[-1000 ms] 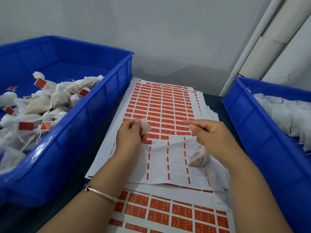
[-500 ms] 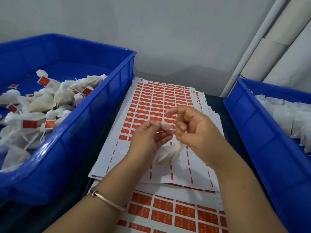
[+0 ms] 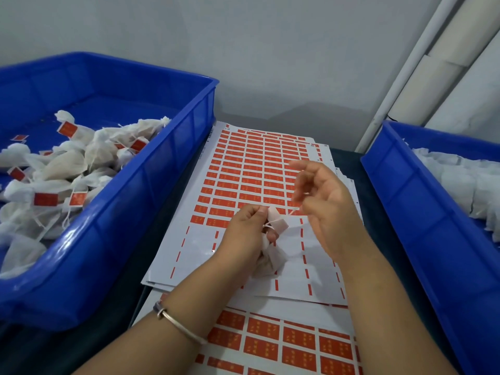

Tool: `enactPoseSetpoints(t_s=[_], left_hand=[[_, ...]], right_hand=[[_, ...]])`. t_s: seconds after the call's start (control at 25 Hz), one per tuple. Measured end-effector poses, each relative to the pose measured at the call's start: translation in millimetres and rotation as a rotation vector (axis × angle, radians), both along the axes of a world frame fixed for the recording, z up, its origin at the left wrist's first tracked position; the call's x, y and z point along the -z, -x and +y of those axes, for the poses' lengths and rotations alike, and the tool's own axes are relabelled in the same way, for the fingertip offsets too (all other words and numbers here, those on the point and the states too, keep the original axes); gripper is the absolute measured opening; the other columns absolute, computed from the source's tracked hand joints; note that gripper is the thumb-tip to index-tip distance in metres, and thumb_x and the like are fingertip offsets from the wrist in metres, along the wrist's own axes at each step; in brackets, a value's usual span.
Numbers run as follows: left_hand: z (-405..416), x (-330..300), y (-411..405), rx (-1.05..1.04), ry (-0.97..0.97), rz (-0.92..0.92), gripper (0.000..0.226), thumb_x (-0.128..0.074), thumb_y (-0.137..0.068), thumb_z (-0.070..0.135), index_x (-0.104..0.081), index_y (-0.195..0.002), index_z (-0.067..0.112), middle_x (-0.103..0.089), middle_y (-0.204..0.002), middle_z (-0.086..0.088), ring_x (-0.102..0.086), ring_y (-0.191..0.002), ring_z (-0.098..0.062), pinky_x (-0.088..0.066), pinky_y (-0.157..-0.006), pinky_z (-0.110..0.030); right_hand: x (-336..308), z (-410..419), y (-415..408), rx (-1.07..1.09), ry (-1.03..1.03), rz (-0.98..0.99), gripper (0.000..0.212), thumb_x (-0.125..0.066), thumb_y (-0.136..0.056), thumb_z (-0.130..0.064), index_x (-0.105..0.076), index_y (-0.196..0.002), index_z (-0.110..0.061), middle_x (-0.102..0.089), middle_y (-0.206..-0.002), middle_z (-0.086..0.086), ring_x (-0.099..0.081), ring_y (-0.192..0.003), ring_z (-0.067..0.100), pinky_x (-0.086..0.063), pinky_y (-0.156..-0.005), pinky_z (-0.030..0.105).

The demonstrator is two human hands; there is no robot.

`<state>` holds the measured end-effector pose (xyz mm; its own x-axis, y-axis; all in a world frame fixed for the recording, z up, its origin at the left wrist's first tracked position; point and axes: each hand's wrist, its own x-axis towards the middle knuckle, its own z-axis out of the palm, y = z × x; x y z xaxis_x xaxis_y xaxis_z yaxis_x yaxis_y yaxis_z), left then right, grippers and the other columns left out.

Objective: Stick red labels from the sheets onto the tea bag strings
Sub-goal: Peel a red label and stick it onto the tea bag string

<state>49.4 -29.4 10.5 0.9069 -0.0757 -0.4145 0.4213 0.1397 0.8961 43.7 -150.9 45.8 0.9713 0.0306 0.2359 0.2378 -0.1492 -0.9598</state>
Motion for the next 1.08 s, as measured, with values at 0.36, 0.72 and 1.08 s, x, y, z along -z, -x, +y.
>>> enactPoseSetpoints(t_s=[0.36, 0.72, 1.08], left_hand=[[2, -2, -1, -0.026, -0.045, 0.037, 0.022, -0.042, -0.098, 0.033, -0.058, -0.112, 0.026, -0.062, -0.110, 0.002, -0.059, -0.102, -0.021, -0.050, -0.091, -0.041], [3, -2, 0, -0.029, -0.001, -0.010, 0.019, -0.044, -0.098, 0.031, -0.057, -0.084, 0.031, -0.065, -0.092, 0.005, -0.063, -0.088, -0.017, -0.053, -0.071, -0.030], [3, 1, -1, -0.027, 0.019, -0.031, 0.016, -0.048, -0.096, 0.033, -0.062, -0.088, 0.029, -0.069, -0.092, 0.003, -0.065, -0.092, -0.022, -0.054, -0.086, -0.040]], right_hand=[[23, -13, 5, 0.265, 0.199, 0.362, 0.005, -0.053, -0.094, -0.030, -0.058, -0.093, -0.032, -0.061, -0.094, -0.017, -0.060, -0.087, 0.007, -0.049, -0.068, 0.020], [33, -5, 6, 0.243, -0.026, 0.427, 0.013, -0.072, -0.077, -0.032, -0.074, -0.087, -0.024, -0.070, -0.095, -0.016, -0.062, -0.096, 0.015, -0.052, -0.081, 0.029], [32, -5, 8, 0.245, 0.114, 0.274, 0.003, -0.071, -0.078, -0.030, -0.069, -0.080, -0.032, -0.065, -0.086, -0.025, -0.060, -0.088, 0.000, -0.046, -0.082, 0.020]])
